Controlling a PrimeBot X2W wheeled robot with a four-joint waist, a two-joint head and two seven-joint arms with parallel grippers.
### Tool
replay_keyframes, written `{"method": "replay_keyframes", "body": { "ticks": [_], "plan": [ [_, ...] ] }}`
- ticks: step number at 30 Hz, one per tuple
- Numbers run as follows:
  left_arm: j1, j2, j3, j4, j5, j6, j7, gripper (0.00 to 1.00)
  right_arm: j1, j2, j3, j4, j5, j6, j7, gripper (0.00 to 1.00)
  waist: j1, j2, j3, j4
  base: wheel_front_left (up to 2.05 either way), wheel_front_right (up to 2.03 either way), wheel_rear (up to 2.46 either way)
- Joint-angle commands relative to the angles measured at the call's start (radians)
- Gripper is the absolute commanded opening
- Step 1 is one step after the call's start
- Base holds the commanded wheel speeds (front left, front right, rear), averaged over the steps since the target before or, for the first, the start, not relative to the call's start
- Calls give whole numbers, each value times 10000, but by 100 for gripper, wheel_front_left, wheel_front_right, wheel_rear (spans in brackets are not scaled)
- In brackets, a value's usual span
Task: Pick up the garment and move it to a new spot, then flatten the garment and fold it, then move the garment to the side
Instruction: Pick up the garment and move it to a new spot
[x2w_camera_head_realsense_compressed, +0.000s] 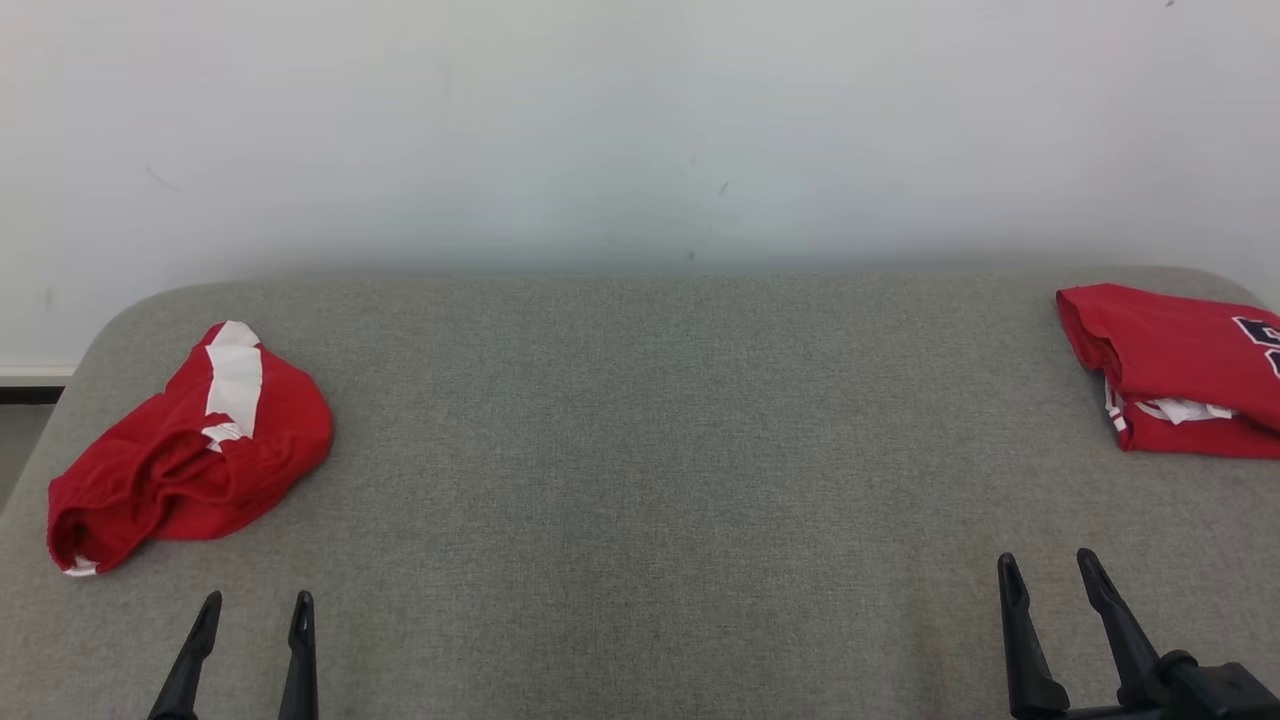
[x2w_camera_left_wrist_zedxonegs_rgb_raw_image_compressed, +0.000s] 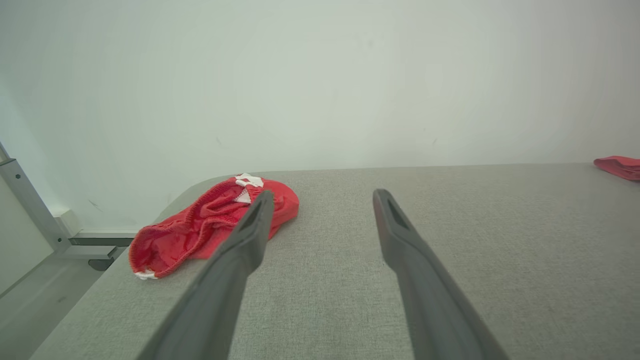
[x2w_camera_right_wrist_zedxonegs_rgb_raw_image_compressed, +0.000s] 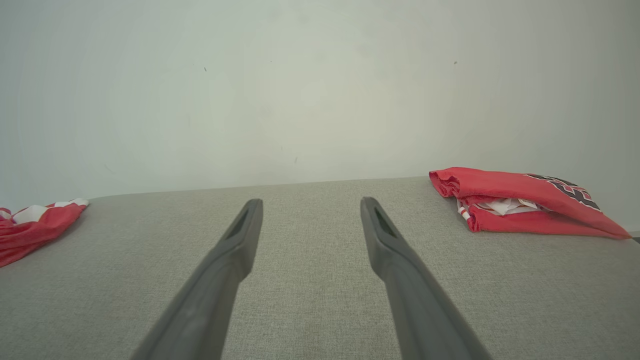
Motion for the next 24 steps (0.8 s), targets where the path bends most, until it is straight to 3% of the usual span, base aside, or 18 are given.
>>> {"method": "replay_keyframes", "body": {
  "ticks": [1,16,24],
  "plan": [
    [148,38,-8,-70,-30,-17,39,100,82,36,-17,-59,-61,-26,16,100,0,0,-2,-18,0,0,0],
    [173,89,-106,-117,-224,72,135,100,185,55,-88,-169,-90,-26,124,100,0,0,-17,-11,0,0,0],
    [148,144,-152,-44,-259,165,248,100,220,93,-91,-95,-12,-26,125,100,0,0,1,553,0,0,0]
  ]
}}
